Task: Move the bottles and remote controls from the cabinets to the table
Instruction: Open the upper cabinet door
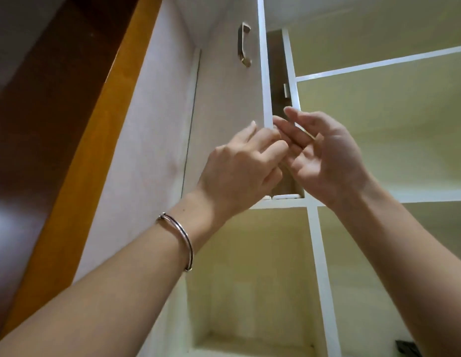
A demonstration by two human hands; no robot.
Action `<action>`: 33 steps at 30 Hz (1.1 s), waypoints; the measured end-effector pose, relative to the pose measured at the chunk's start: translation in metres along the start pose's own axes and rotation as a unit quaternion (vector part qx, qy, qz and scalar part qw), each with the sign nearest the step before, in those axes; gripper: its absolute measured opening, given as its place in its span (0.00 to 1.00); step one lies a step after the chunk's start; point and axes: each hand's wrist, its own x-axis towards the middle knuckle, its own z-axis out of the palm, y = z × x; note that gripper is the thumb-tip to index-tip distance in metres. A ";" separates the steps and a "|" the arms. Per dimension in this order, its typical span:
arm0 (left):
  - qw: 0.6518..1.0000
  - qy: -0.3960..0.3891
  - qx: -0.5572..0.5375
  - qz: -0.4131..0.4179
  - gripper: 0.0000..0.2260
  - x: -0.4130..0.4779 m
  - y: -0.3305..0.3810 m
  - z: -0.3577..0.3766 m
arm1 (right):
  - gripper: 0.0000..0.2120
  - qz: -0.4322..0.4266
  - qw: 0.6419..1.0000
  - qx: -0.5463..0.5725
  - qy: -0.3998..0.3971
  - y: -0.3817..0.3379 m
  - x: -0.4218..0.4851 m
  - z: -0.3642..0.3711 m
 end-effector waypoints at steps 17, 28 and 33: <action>0.936 0.060 0.014 -0.346 0.21 -0.064 -0.084 -0.097 | 0.20 -0.033 0.957 -0.278 -0.075 0.146 0.009 0.077; 0.918 0.025 -0.030 -0.394 0.16 -0.076 -0.089 -0.098 | 0.16 -0.083 0.961 -0.264 -0.001 0.173 0.016 0.090; 0.913 0.016 -0.026 -0.407 0.09 -0.083 -0.081 -0.100 | 0.16 -0.061 0.957 -0.284 -0.013 0.169 0.013 0.085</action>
